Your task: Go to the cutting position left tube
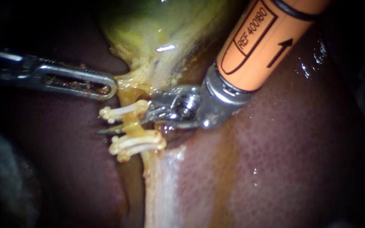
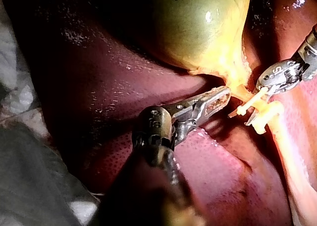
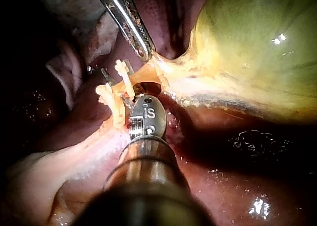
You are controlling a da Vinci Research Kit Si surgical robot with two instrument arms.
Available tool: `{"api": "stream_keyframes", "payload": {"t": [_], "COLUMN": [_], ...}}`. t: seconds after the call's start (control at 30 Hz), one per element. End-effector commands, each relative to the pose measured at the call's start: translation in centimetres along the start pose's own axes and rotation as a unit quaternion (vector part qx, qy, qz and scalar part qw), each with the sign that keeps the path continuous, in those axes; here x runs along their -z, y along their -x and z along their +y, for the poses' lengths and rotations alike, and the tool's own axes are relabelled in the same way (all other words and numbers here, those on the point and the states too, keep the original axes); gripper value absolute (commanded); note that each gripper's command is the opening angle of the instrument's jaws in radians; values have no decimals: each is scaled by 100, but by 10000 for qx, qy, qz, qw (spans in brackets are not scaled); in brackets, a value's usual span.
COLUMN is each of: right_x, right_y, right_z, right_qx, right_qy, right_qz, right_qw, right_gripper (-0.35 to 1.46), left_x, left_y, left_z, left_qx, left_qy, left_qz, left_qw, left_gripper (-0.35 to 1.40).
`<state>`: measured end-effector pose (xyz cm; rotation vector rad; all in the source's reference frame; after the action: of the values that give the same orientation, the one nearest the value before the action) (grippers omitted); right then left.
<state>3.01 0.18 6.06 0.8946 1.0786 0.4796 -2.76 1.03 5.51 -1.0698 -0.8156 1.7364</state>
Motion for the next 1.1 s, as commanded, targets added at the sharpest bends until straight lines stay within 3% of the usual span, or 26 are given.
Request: {"api": "stream_keyframes", "payload": {"t": [0.03,0.27,0.63,1.1], "right_x": [0,1,12,53], "right_y": [0,7,32,34], "right_z": [0,5,18,8], "right_qx": [-1,-37,52,239], "right_qy": [3,39,530,616], "right_qz": [-4,-62,-756,-917], "right_qw": [10000,10000,9957,9936], "right_gripper": [35,41,39,34], "left_x": [0,0,0,3], "left_y": [0,0,1,1], "left_z": [0,0,-1,-1], "left_qx": [-1,-2,-5,-7], "left_qy": [0,0,-8,0], "left_qz": [1,1,-11,-17], "left_qw": [10000,10000,10000,10000], "left_gripper": [-35,-35,-35,-35]}}
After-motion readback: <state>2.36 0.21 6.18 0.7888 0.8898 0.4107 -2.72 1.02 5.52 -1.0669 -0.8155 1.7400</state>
